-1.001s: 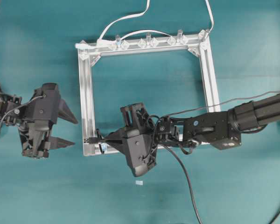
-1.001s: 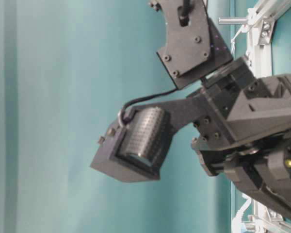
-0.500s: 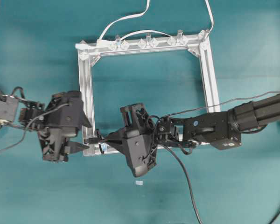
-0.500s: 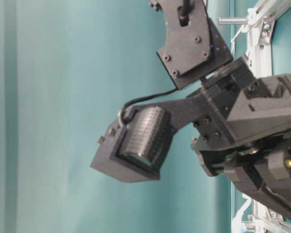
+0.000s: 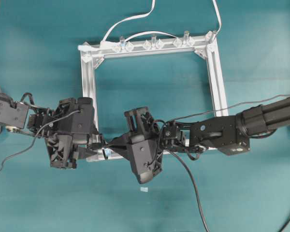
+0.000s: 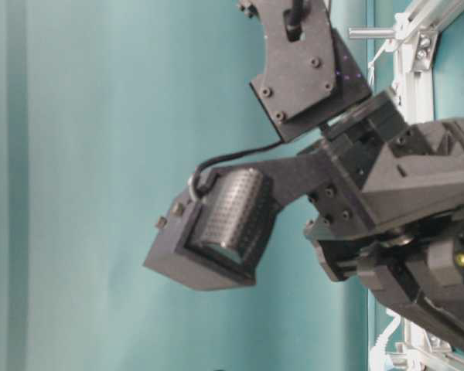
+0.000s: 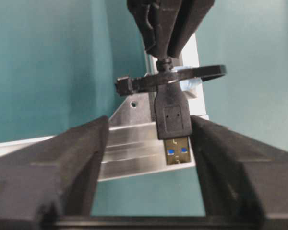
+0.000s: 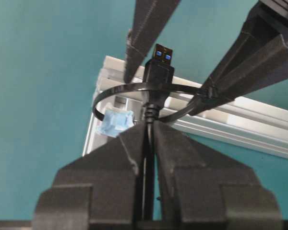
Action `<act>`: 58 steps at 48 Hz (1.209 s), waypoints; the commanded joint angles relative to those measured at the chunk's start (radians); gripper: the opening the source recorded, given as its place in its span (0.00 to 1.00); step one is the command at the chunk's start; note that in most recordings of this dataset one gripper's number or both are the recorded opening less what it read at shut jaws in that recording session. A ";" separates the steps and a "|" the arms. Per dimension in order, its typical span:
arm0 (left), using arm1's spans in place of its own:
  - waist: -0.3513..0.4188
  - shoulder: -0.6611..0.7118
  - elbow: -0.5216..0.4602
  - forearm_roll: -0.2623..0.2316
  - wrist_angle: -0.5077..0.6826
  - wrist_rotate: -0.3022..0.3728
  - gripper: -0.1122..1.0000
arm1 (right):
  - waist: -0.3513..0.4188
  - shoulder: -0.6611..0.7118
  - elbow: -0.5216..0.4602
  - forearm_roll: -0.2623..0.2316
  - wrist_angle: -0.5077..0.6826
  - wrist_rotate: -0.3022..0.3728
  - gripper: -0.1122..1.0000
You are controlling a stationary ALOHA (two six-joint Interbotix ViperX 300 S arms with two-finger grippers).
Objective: Insert the wire through the string loop located on the left side.
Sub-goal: 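Move the left gripper under the loop and grasp the emerging plug, then open the right gripper and pull the plug through with the left gripper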
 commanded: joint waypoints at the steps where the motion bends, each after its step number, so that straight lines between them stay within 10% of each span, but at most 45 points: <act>1: -0.005 -0.014 -0.026 -0.002 -0.006 -0.006 0.62 | 0.000 -0.017 -0.026 -0.003 -0.005 -0.002 0.14; 10: -0.005 -0.011 -0.032 -0.002 -0.002 -0.006 0.27 | 0.000 -0.017 -0.026 -0.003 -0.006 -0.002 0.14; 45: -0.005 -0.017 -0.031 0.000 -0.002 -0.002 0.28 | 0.000 -0.017 -0.018 -0.003 0.012 0.000 0.15; 58: -0.005 -0.026 -0.026 -0.002 0.006 0.000 0.28 | 0.000 -0.017 -0.018 -0.003 0.008 0.005 0.78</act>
